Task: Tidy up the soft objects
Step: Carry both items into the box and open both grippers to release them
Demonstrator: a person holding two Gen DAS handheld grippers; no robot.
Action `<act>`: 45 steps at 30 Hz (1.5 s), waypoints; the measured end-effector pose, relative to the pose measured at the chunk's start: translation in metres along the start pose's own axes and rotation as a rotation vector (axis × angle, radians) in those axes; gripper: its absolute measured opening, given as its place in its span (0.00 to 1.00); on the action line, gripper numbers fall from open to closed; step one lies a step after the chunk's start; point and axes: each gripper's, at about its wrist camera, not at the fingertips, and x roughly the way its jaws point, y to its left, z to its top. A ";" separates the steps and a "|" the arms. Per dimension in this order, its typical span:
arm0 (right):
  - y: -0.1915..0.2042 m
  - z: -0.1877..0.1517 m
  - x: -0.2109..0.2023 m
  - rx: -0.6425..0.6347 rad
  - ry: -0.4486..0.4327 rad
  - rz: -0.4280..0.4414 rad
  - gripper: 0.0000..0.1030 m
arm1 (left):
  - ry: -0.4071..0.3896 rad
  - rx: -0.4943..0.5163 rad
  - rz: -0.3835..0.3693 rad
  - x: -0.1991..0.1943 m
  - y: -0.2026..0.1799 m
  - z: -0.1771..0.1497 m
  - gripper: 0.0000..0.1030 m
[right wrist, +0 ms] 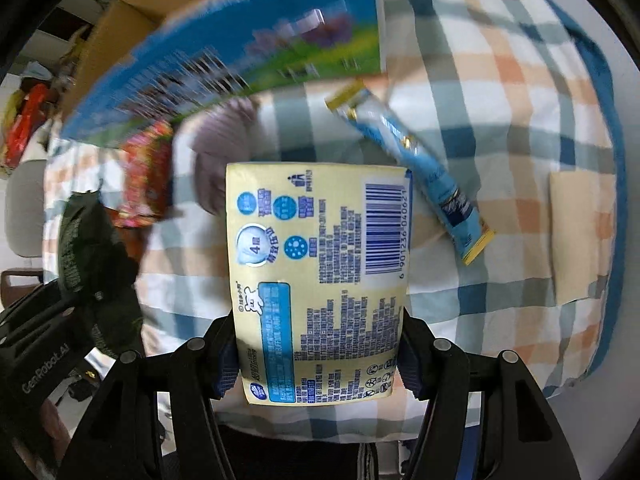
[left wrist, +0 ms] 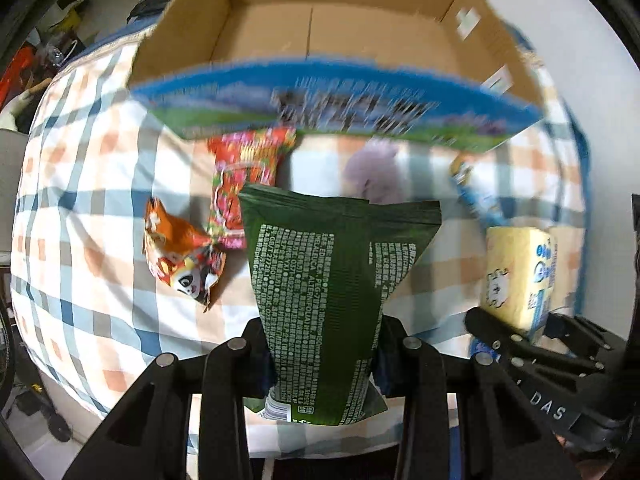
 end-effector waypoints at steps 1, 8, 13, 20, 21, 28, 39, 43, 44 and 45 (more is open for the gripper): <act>0.004 0.000 -0.010 -0.003 -0.018 0.016 0.63 | -0.007 0.003 -0.010 -0.008 0.000 0.004 0.32; -0.001 0.036 -0.098 -0.009 -0.160 0.119 0.63 | -0.076 0.012 -0.122 -0.064 -0.010 0.052 0.32; 0.000 0.091 -0.136 -0.036 -0.254 0.119 0.63 | -0.109 0.019 -0.151 -0.067 -0.016 0.107 0.32; 0.013 0.189 -0.117 -0.065 -0.252 0.056 0.63 | -0.064 0.007 -0.145 -0.028 -0.001 0.195 0.32; 0.015 0.205 -0.109 -0.065 -0.242 0.041 0.63 | -0.044 0.007 -0.146 -0.017 0.001 0.214 0.32; 0.014 0.281 -0.046 -0.074 -0.165 -0.016 0.63 | 0.074 -0.021 -0.205 0.045 0.010 0.277 0.33; 0.021 0.343 0.004 -0.115 -0.145 -0.153 0.64 | 0.170 -0.070 -0.234 0.112 0.020 0.327 0.33; 0.025 0.352 0.004 -0.116 -0.144 -0.144 0.64 | 0.180 -0.070 -0.237 0.119 0.017 0.329 0.33; 0.026 0.350 0.003 -0.116 -0.146 -0.137 0.64 | 0.181 -0.070 -0.249 0.120 0.017 0.329 0.33; 0.027 0.351 0.003 -0.121 -0.144 -0.123 0.64 | 0.182 -0.070 -0.252 0.120 0.017 0.329 0.33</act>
